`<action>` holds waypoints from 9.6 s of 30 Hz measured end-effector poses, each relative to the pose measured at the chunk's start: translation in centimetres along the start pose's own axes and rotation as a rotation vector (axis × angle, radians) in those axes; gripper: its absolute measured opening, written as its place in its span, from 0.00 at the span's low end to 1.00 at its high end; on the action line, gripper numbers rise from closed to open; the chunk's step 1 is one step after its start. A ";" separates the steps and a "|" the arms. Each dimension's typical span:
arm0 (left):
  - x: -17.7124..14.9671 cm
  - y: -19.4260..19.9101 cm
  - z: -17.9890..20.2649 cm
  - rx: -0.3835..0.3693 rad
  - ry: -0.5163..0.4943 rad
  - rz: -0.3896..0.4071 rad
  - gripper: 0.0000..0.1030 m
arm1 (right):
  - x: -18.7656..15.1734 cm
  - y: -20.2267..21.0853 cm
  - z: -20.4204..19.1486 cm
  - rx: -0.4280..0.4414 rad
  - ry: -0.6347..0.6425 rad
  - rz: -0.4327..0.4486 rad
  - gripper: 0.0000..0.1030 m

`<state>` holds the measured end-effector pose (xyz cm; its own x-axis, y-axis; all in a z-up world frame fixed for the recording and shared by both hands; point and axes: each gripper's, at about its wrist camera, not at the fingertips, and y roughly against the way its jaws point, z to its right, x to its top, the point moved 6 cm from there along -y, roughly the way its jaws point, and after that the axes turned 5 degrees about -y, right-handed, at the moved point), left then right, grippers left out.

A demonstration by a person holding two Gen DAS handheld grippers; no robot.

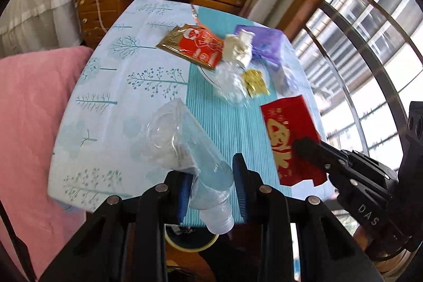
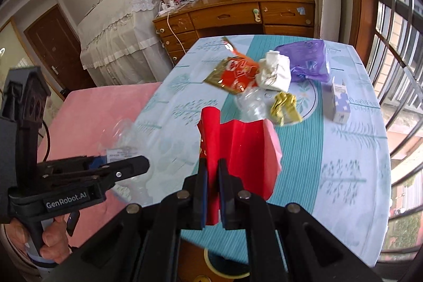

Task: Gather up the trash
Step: 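Carry the bottle and red envelope over the bin and open both tools, then raise both tools from the bin back over the table, then grasp the clear plastic bag with the left tool while the right tool grasps the yellow crumpled paper, then carry the plastic bag and yellow paper over the bin and open both tools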

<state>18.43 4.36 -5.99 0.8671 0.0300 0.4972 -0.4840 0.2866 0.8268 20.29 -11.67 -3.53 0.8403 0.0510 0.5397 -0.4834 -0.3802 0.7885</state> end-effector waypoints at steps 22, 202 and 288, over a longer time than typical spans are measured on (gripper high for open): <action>-13.3 4.1 3.0 -0.056 -0.184 -0.106 0.27 | -14.2 5.0 -5.8 -0.072 -0.086 -0.042 0.07; 12.2 -22.3 5.8 0.247 0.025 -0.178 0.38 | 8.7 -16.4 15.9 0.083 -0.051 -0.254 0.24; -32.0 -31.4 -3.7 0.187 -0.204 -0.469 0.69 | -38.8 -25.7 14.2 -0.183 -0.496 -0.466 0.37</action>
<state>6.26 -2.07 -48.81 0.9638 -0.2513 0.0896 -0.0799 0.0485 0.9956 3.57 -16.99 -48.94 0.9617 -0.2724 -0.0301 -0.0428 -0.2578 0.9652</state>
